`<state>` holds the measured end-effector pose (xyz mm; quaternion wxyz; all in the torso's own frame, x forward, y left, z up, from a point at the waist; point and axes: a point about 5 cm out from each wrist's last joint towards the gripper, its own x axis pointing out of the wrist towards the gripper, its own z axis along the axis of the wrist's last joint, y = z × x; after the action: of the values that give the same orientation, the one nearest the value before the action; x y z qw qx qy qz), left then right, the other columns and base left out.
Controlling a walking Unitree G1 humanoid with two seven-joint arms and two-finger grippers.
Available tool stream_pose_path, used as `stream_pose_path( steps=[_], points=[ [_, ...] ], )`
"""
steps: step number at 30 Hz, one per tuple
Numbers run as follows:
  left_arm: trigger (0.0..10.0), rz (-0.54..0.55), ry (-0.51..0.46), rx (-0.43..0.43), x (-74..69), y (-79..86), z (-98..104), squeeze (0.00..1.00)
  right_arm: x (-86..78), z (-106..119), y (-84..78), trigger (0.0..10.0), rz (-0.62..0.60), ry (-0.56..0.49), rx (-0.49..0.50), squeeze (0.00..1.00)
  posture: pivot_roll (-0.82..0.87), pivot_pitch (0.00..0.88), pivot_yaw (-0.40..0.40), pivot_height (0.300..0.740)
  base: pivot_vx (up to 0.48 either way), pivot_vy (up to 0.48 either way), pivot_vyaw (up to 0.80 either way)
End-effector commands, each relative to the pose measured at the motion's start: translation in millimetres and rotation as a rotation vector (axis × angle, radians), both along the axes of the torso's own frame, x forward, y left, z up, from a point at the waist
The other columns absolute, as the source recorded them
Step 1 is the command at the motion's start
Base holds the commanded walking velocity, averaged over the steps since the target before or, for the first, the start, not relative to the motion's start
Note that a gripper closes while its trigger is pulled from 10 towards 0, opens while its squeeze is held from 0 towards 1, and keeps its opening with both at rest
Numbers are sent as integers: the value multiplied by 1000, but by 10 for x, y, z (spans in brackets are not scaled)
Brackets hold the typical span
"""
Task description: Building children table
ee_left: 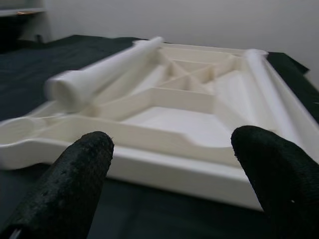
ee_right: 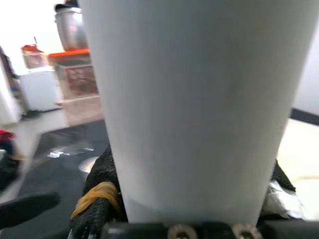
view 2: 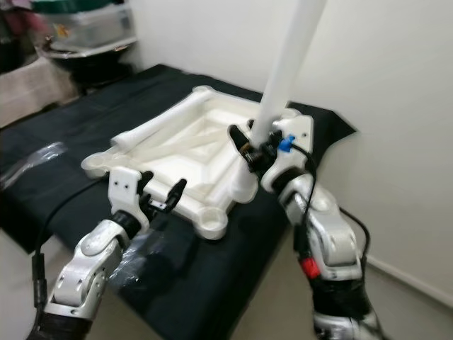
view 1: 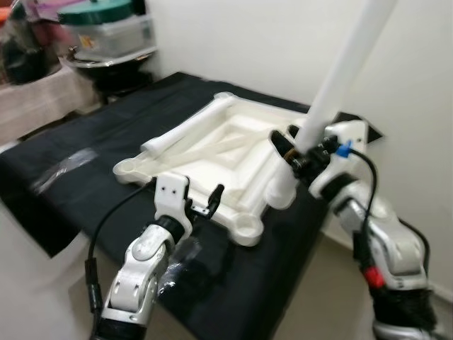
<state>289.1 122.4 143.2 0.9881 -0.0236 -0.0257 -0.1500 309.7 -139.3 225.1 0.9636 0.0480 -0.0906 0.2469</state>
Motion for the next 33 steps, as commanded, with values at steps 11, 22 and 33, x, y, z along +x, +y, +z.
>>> stream_pose_path(
  steps=[11,22,33],
  points=[
    [10000,-53,6,-11,11,-99,-32,0,47,56,-64,10000,-72,-38,-16,0,-99,0,-24,740,0,0,0],
    [10000,-83,10,21,1,-115,-66,0,35,12,44,10000,-58,-32,-24,0,-99,0,-25,740,0,261,0],
    [10000,-84,11,3,0,-134,-58,0,27,7,73,10000,-59,-31,-26,0,-101,0,-19,740,0,469,0]
  ],
)
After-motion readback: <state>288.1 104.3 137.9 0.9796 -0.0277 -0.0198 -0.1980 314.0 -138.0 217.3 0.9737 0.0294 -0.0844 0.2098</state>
